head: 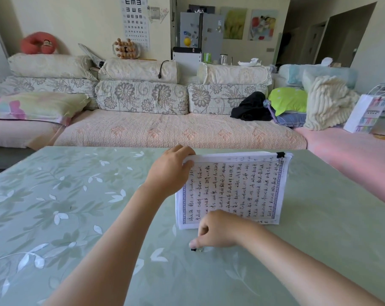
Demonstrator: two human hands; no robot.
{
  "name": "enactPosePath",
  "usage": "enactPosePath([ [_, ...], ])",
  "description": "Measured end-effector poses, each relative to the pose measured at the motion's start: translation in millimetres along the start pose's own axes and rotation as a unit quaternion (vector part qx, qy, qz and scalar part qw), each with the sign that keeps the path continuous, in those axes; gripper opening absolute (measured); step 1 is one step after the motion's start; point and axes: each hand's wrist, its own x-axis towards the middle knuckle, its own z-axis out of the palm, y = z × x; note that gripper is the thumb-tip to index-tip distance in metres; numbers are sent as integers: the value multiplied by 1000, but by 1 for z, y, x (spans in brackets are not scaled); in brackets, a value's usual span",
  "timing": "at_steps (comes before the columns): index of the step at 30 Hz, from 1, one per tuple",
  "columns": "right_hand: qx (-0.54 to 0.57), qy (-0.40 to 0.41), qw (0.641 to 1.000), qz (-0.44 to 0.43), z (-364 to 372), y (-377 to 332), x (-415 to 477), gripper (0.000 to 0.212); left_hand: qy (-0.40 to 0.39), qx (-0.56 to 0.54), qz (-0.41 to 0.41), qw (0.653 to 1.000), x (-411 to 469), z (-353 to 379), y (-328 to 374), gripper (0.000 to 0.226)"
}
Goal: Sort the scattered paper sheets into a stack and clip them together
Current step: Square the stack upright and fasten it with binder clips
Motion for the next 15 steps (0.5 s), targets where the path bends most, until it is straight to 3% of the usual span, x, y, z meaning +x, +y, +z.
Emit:
enactPosePath([
  [4,78,-4,997,-5,7,1,1,21,3,-3,-7,1000,0,3,-1,14],
  [7,163,12,987,0,-1,-1,3,12,-3,-1,-8,1000,-1,4,-3,15],
  [12,308,198,929,-51,-50,-7,-9,17,-9,-10,-12,1000,-1,2,-4,14],
  [15,257,293,917,-80,-77,-4,-17,38,-1,-10,-12,1000,-1,3,-2,12],
])
